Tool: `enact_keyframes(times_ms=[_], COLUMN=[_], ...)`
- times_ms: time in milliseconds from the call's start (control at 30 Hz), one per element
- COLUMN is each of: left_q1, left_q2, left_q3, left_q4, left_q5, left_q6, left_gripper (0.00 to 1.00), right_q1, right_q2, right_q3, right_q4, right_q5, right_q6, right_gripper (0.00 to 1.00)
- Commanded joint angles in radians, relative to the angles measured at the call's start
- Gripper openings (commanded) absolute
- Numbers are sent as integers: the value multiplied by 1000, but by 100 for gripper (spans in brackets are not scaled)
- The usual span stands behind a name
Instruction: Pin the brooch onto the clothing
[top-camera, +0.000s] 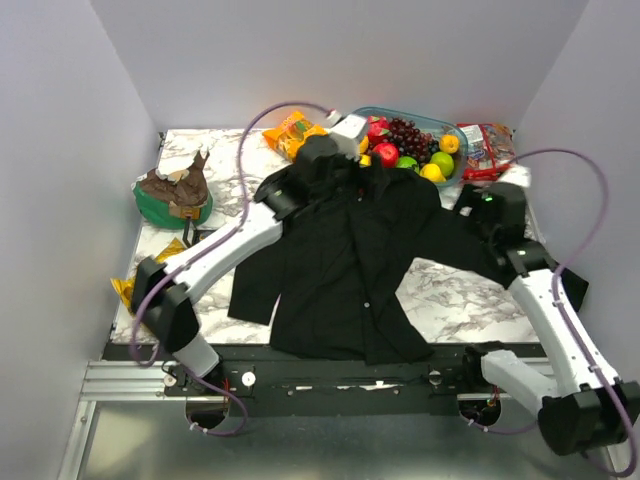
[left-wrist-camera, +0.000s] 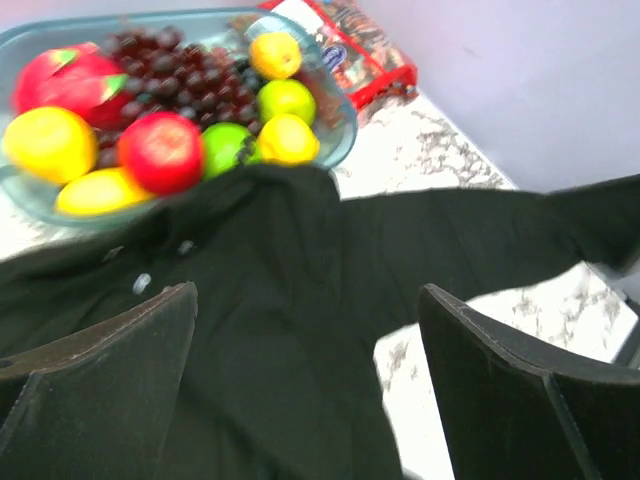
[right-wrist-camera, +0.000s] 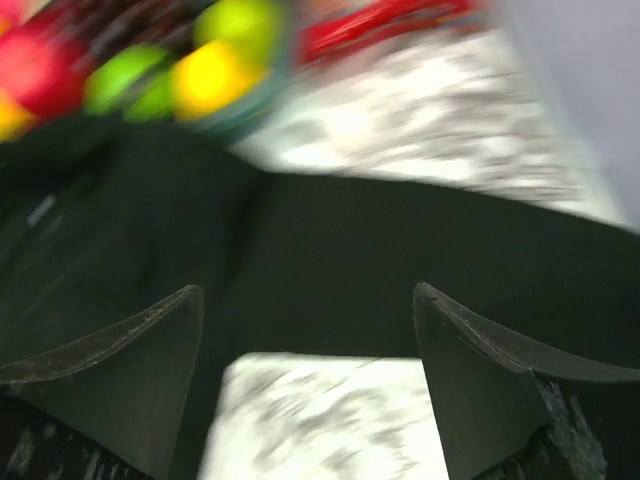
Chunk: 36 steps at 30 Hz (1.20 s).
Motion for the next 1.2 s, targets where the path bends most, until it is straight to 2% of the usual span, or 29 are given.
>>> enact_keyframes(times_ms=[0,33,133,200,233,300,400,567,733,800,1033,1167], left_q1=[53,62,111,133,151,183,255,301,303,303,301,306], left_q2=[-219,-256,-376,-446,-465,-504,-526,-508,-440,-405,-321,-264], left_q3=[-329,-461,-680,-776,-855,-920,-990,-987,-948,-939,-901,-862], left_q4=[-81,-89,-115,-114,-112,-112,-77,-2,55,66,104,97], left_q5=[-33,-68,-75,-59,-61,-76,-61,-58,-55,-53,-79,-95], left_q6=[-50,-70,-159,-203,-216,-240,-250,-247,-231,-222,-207,-197], left_gripper=[99,99,99,99,99,99,99,99,98,95,73,71], right_q1=[344,396,588,720,765,876,949,957,939,884,722,672], right_q2=[73,87,118,121,121,118,106,63,52,46,23,72], right_q3=[-44,-53,-100,-133,-142,-169,-211,-349,-400,-426,-463,-473], right_q4=[-22,-25,-54,-105,-125,-186,-226,-101,-65,-36,93,159], right_q5=[-18,-23,-15,-3,5,21,15,-64,1,-11,-107,-135], right_q6=[87,102,178,250,276,358,463,582,641,633,544,532], right_gripper=[90,90,81,77,77,76,73,71,71,71,71,68])
